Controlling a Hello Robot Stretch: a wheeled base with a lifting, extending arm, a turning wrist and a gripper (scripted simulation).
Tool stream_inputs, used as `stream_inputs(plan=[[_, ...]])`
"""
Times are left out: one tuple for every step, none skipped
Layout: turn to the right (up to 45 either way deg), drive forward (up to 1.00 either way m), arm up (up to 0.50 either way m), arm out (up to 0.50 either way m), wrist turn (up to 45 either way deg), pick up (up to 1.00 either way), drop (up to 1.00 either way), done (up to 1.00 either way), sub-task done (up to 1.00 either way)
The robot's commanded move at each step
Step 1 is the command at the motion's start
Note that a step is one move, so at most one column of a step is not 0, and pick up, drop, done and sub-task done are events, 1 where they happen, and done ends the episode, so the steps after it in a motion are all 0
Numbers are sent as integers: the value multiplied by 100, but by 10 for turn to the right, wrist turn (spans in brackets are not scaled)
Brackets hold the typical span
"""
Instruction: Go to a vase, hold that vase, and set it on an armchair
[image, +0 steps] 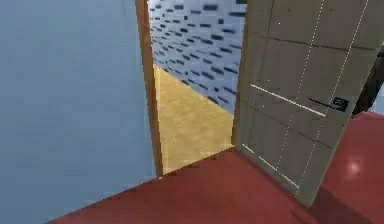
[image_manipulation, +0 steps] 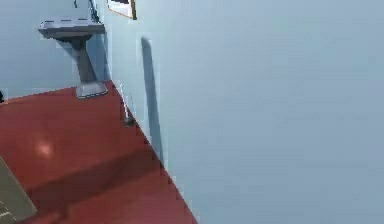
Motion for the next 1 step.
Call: stream_inputs(plan=[[450, 0, 0, 0, 0, 0, 0, 0, 0]])
